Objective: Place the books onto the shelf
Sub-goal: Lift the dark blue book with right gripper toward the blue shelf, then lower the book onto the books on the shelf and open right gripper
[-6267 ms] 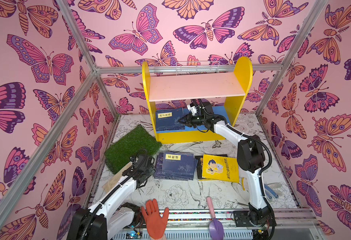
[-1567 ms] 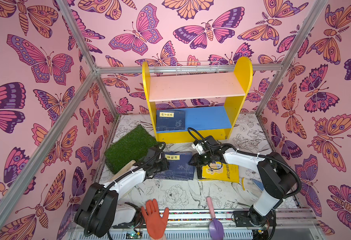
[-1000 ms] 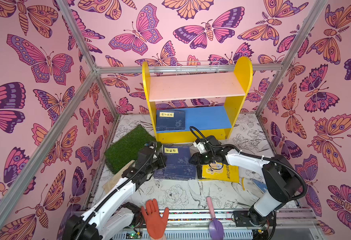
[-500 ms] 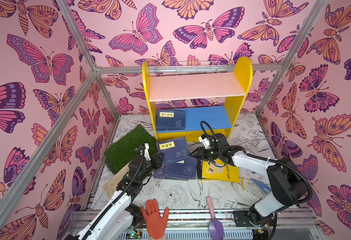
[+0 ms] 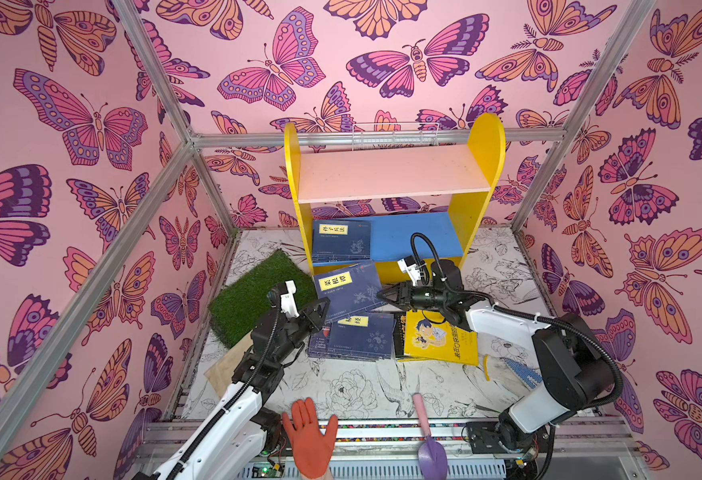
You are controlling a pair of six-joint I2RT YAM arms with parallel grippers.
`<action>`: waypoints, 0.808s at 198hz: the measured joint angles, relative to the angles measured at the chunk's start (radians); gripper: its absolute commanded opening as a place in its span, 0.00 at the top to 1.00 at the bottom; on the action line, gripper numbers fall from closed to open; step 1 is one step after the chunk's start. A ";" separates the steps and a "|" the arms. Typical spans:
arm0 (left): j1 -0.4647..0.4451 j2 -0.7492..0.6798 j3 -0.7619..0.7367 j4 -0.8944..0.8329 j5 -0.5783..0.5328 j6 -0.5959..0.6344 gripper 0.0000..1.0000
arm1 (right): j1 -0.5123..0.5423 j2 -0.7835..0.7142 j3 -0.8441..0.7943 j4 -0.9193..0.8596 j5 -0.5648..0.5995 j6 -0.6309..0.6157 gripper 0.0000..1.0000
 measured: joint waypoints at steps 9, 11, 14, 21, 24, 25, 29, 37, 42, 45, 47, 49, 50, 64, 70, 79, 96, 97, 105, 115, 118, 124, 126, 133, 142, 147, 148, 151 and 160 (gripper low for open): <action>0.000 0.001 0.000 -0.004 -0.003 0.001 1.00 | -0.003 0.000 -0.006 0.016 -0.003 0.011 0.95; 0.000 0.001 0.000 -0.006 -0.003 0.001 1.00 | -0.003 0.000 -0.007 0.021 -0.007 0.014 0.96; 0.000 0.002 0.000 -0.008 -0.004 0.001 1.00 | -0.004 0.000 -0.010 0.026 -0.008 0.020 0.97; 0.001 0.005 0.000 -0.016 -0.009 0.002 0.94 | -0.005 -0.003 -0.014 0.035 -0.012 0.026 1.00; 0.001 0.006 0.000 -0.020 -0.011 0.002 0.87 | -0.005 -0.004 -0.016 0.039 -0.012 0.027 1.00; 0.001 0.006 0.000 -0.023 -0.013 0.002 0.84 | -0.005 -0.005 -0.017 0.039 -0.012 0.027 1.00; 0.001 0.008 0.000 -0.030 -0.018 0.003 0.75 | -0.005 -0.006 -0.019 0.042 -0.013 0.030 1.00; 0.001 0.011 0.000 -0.042 -0.024 0.008 0.57 | -0.005 -0.011 -0.024 0.045 -0.014 0.034 1.00; 0.001 0.013 0.001 -0.049 -0.029 0.003 0.44 | -0.004 -0.015 -0.029 0.045 -0.014 0.037 1.00; 0.001 0.014 0.002 -0.058 -0.031 0.005 0.39 | -0.004 -0.019 -0.031 0.045 -0.014 0.038 1.00; 0.001 0.015 0.002 -0.062 -0.033 0.004 0.37 | -0.004 -0.022 -0.033 0.045 -0.014 0.039 1.00; 0.001 0.016 0.002 -0.065 -0.036 0.004 0.35 | -0.005 -0.024 -0.034 0.045 -0.014 0.039 1.00; 0.001 0.016 0.002 -0.068 -0.037 0.005 0.35 | -0.004 -0.026 -0.036 0.045 -0.014 0.040 1.00; 0.000 0.023 0.006 -0.103 -0.061 0.003 0.30 | -0.005 -0.047 -0.047 0.052 -0.014 0.052 1.00; 0.000 0.025 0.008 -0.117 -0.076 0.000 0.29 | -0.006 -0.055 -0.052 0.057 -0.013 0.060 1.00; 0.002 0.026 0.011 -0.135 -0.097 -0.004 0.28 | -0.010 -0.065 -0.061 0.067 -0.014 0.070 1.00; 0.006 0.022 0.013 -0.177 -0.145 -0.019 0.28 | -0.030 -0.084 -0.077 0.095 -0.013 0.096 1.00; 0.007 0.021 0.013 -0.183 -0.150 -0.020 0.28 | -0.031 -0.085 -0.078 0.095 -0.013 0.098 1.00; 0.010 0.015 0.013 -0.210 -0.174 -0.027 0.28 | -0.047 -0.098 -0.083 0.102 -0.011 0.110 1.00; 0.015 0.002 0.013 -0.246 -0.203 -0.032 0.28 | -0.068 -0.114 -0.087 0.109 -0.007 0.117 1.00; 0.016 -0.003 0.013 -0.256 -0.211 -0.035 0.28 | -0.077 -0.120 -0.087 0.111 -0.005 0.121 1.00; 0.019 -0.013 0.013 -0.278 -0.226 -0.039 0.28 | -0.092 -0.131 -0.087 0.116 0.000 0.125 1.00; 0.020 -0.016 0.013 -0.287 -0.232 -0.041 0.28 | -0.098 -0.135 -0.087 0.116 0.002 0.126 1.00; 0.022 -0.027 0.013 -0.311 -0.248 -0.045 0.28 | -0.114 -0.150 -0.086 0.117 0.010 0.128 1.00; 0.026 -0.040 0.013 -0.337 -0.263 -0.047 0.28 | -0.132 -0.164 -0.078 0.112 0.023 0.122 1.00; 0.027 -0.043 0.013 -0.348 -0.267 -0.048 0.28 | -0.139 -0.169 -0.068 0.100 0.033 0.113 1.00; 0.027 -0.044 0.013 -0.349 -0.268 -0.049 0.28 | -0.141 -0.170 -0.065 0.098 0.035 0.111 1.00; 0.028 -0.046 0.013 -0.356 -0.270 -0.050 0.28 | -0.145 -0.171 -0.054 0.088 0.043 0.104 1.00; 0.028 -0.048 0.013 -0.372 -0.277 -0.054 0.28 | -0.149 -0.168 -0.016 0.053 0.068 0.083 1.00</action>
